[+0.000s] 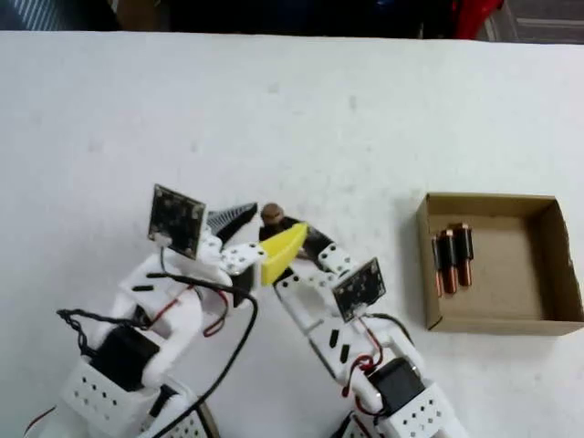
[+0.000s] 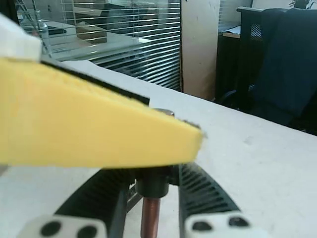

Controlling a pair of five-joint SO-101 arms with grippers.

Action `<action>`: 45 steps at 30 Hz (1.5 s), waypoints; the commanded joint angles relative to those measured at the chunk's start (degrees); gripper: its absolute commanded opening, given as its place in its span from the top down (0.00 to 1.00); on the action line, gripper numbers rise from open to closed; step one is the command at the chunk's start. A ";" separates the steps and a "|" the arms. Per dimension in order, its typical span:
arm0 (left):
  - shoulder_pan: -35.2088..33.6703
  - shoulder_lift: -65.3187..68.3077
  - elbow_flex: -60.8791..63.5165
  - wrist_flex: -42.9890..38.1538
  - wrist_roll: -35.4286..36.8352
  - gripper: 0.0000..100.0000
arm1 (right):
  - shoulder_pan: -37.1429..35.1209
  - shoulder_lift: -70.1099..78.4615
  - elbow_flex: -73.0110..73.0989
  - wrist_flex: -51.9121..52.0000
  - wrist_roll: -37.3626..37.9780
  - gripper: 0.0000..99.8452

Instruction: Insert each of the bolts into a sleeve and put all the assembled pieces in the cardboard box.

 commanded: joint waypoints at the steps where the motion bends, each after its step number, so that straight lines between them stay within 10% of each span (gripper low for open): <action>1: 0.04 -0.48 -0.26 -0.18 -0.35 0.71 | 0.57 -0.75 0.53 -0.40 0.09 0.98; 15: -11.21 -0.57 -8.79 -0.70 -0.62 0.71 | 0.75 -0.75 0.53 -0.13 0.09 0.98; 28: -25.80 -0.57 -21.80 21.80 -5.98 0.72 | 11.21 -0.75 -3.34 0.75 4.84 0.98; 37: -35.47 -0.57 -21.27 24.18 -6.33 0.98 | 21.76 -0.31 -22.07 20.26 5.10 0.98; 45: -36.35 -2.24 -21.36 30.59 -6.42 0.98 | 30.20 2.07 -37.71 31.16 13.89 0.98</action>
